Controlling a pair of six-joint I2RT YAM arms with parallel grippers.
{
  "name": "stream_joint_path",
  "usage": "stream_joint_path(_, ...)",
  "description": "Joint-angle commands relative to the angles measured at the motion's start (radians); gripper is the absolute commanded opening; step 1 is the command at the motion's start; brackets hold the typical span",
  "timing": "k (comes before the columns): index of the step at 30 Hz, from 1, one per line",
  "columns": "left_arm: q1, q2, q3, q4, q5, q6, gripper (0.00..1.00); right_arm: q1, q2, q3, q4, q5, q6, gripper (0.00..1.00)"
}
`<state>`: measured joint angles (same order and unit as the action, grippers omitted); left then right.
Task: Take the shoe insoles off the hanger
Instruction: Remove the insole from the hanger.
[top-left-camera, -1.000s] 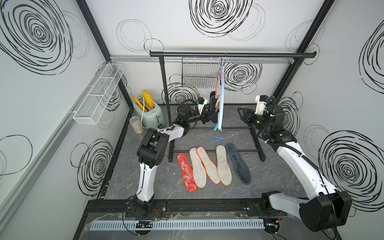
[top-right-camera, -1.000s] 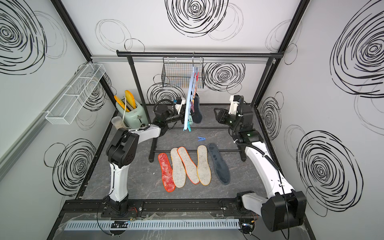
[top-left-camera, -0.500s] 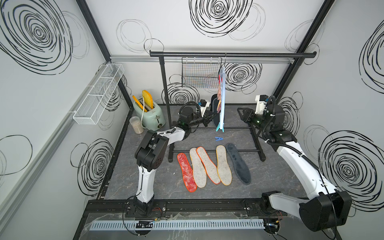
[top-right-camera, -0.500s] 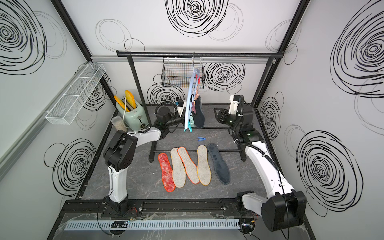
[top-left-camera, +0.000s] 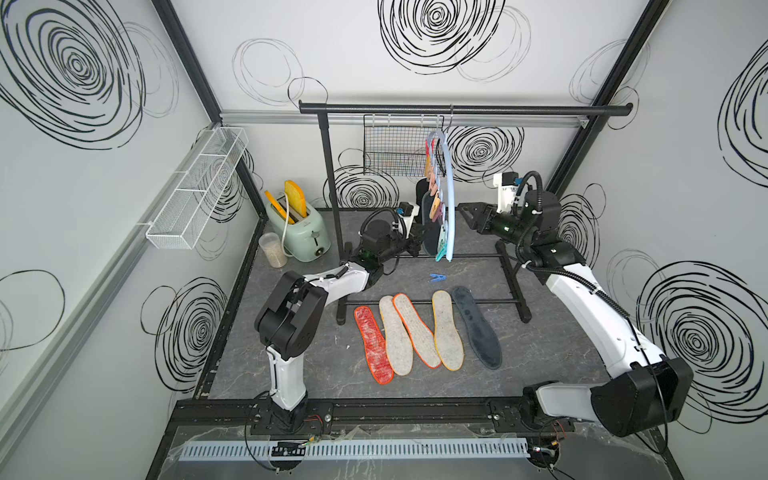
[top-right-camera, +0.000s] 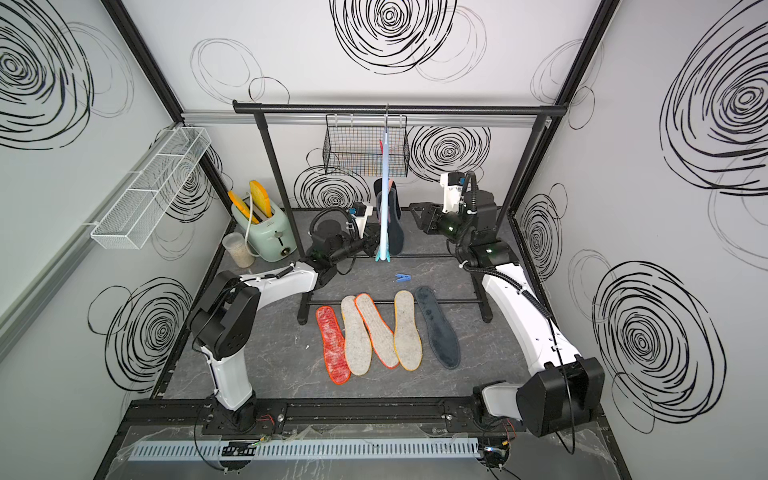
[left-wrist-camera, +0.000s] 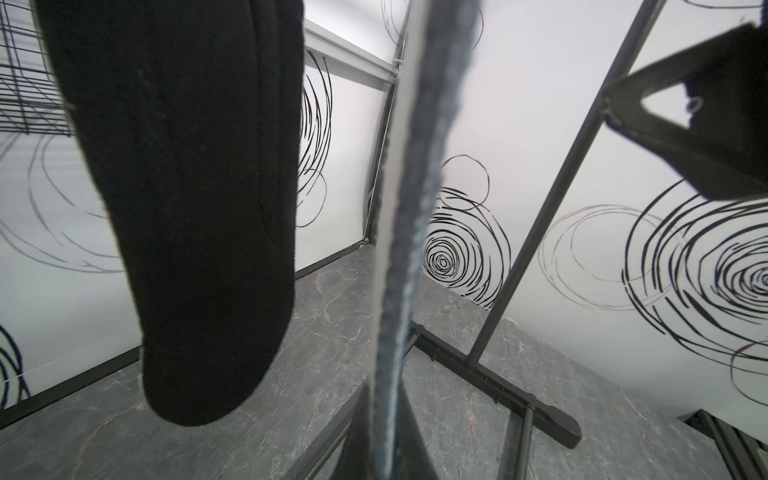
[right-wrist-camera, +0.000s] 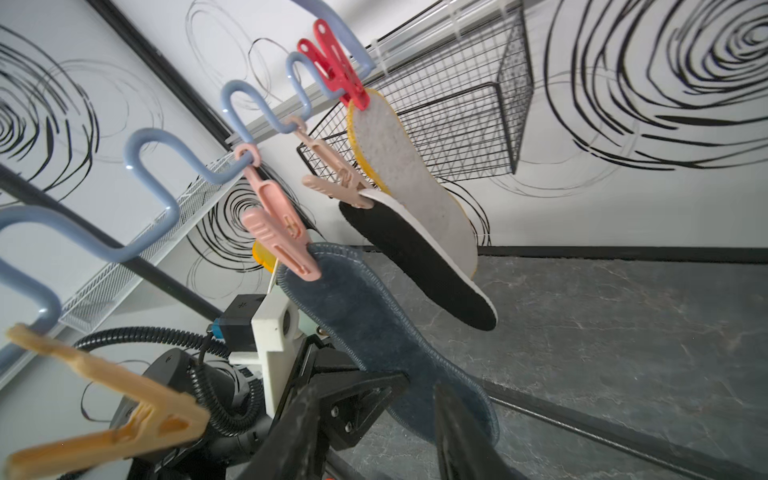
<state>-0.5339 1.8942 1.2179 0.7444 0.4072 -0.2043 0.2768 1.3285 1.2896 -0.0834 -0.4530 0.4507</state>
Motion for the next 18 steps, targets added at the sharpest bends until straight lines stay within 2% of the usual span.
stream_joint_path(1, 0.007, -0.033, -0.009, -0.028, -0.010, 0.066, 0.00, 0.016, 0.008, 0.020, 0.064, -0.066, -0.118, 0.48)
stream_joint_path(5, 0.017, -0.040, -0.003, -0.084, -0.007, 0.098, 0.00, 0.015, 0.000, -0.011, 0.115, -0.070, -0.230, 0.48)
stream_joint_path(9, 0.020, -0.062, -0.020, -0.113, -0.046, 0.124, 0.00, 0.007, 0.004, -0.031, 0.154, -0.063, -0.271, 0.48)
stream_joint_path(13, 0.021, -0.076, -0.032, -0.115, -0.041, 0.139, 0.00, 0.008, 0.018, -0.035, 0.213, -0.165, -0.354, 0.49)
stream_joint_path(18, 0.034, -0.089, -0.029, -0.149, 0.062, 0.200, 0.00, -0.008, 0.022, -0.067, 0.351, -0.314, -0.505, 0.51)
